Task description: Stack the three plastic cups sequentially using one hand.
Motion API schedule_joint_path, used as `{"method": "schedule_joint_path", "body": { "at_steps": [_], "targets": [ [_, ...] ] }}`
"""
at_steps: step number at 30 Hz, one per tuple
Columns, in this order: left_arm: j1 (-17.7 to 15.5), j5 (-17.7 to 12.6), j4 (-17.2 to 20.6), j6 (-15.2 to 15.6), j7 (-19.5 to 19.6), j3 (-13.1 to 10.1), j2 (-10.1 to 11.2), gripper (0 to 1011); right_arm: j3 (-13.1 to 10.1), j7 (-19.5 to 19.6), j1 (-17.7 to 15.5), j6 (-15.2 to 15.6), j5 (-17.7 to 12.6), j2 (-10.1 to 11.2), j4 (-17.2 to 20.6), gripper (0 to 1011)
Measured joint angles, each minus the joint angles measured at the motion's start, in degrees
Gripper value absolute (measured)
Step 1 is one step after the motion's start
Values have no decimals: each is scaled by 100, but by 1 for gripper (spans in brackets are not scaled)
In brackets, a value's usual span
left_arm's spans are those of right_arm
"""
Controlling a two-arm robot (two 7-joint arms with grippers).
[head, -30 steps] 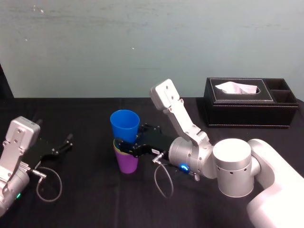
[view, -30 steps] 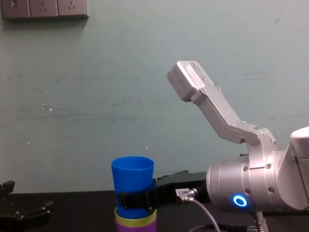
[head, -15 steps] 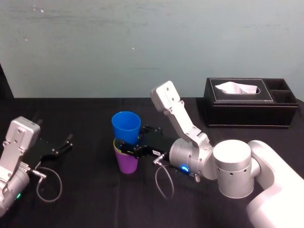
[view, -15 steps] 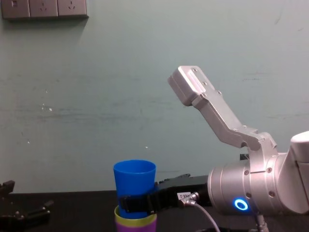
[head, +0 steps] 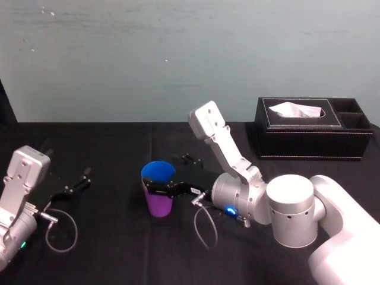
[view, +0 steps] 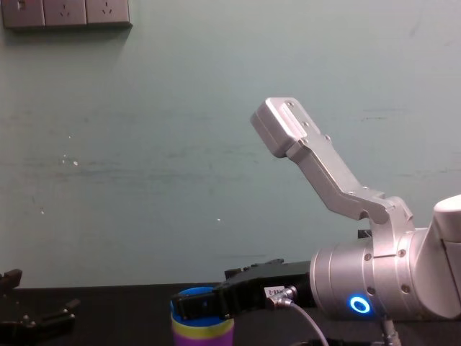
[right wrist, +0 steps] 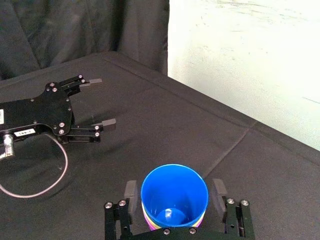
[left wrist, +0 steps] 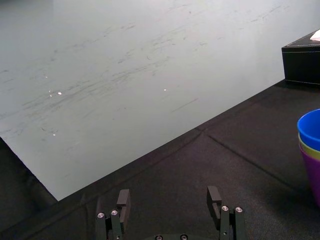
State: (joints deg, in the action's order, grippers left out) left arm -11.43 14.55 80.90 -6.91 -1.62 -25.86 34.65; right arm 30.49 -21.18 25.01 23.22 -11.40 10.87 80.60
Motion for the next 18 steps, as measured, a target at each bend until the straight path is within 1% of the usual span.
{"method": "schedule_joint_path", "body": {
  "at_steps": [1, 2, 4, 14, 16, 18],
  "targets": [
    [0, 0, 0, 0, 0, 0, 0, 1000, 1, 0, 0, 1, 0, 1, 1, 960],
    [0, 0, 0, 0, 0, 0, 0, 1000, 1, 0, 0, 1, 0, 1, 1, 960],
    [0, 0, 0, 0, 0, 0, 0, 1000, 1, 0, 0, 2, 0, 1, 2, 1002],
    [0, 0, 0, 0, 0, 0, 0, 1000, 2, 1, 0, 2, 0, 1, 7, 1000],
    [0, 0, 0, 0, 0, 0, 0, 1000, -32, 15, -39, -70, -3, 3, 53, 1000],
    [0, 0, 1, 0, 0, 0, 0, 1000, -113, 51, -117, -213, -37, 5, 117, 1000]
  ]
}}
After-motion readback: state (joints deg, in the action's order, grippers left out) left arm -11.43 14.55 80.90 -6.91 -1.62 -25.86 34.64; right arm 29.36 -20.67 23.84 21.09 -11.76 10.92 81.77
